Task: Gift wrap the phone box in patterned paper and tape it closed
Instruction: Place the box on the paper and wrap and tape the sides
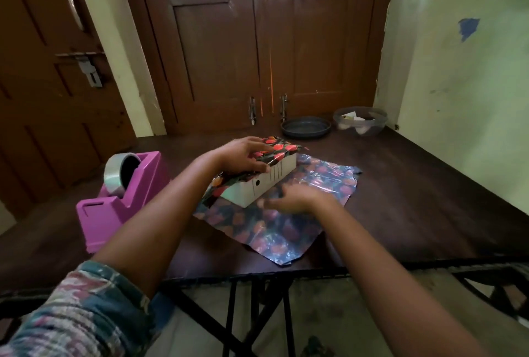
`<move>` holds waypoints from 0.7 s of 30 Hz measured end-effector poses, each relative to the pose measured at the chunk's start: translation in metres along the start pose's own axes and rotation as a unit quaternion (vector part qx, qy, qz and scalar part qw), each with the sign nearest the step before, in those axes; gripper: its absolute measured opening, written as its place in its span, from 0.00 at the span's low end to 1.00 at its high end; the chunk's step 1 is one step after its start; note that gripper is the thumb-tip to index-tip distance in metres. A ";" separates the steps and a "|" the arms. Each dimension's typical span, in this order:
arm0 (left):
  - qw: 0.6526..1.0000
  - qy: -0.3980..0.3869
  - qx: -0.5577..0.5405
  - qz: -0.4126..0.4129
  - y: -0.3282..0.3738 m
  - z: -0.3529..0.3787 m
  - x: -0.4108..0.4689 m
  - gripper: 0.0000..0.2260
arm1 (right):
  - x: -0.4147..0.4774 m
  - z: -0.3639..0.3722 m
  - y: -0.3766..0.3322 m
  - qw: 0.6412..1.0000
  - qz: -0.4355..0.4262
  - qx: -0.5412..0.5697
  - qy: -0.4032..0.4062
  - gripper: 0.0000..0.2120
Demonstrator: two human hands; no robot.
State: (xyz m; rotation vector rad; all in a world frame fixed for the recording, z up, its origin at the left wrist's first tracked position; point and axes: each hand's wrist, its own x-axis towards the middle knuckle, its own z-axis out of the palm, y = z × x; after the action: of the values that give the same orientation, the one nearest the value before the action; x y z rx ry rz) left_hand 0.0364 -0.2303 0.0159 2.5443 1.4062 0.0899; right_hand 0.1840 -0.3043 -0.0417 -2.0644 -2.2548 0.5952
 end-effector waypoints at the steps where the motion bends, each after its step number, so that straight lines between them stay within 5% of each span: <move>1: 1.000 -0.020 0.000 0.009 0.002 0.001 0.003 0.24 | 0.002 0.004 0.002 1.000 0.010 -0.017 -0.010 0.43; 11: 0.982 -0.016 0.174 -0.065 0.020 -0.023 0.015 0.25 | 0.011 -0.055 0.031 0.988 0.059 -0.028 -0.142 0.39; 15: 0.988 -0.019 0.112 -0.102 0.019 -0.030 0.008 0.22 | 0.022 -0.072 0.041 0.975 0.120 -0.104 -0.153 0.38; 21: 0.995 -0.039 0.088 0.006 -0.011 -0.021 -0.009 0.29 | 0.041 -0.062 0.029 0.979 0.106 -0.137 -0.103 0.26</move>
State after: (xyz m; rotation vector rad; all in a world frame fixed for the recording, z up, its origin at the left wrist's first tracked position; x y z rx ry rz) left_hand 0.0192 -0.2283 0.0340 2.6642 1.4266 -0.1354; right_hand 0.2238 -0.2475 -0.0024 -2.5071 -2.3599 0.5568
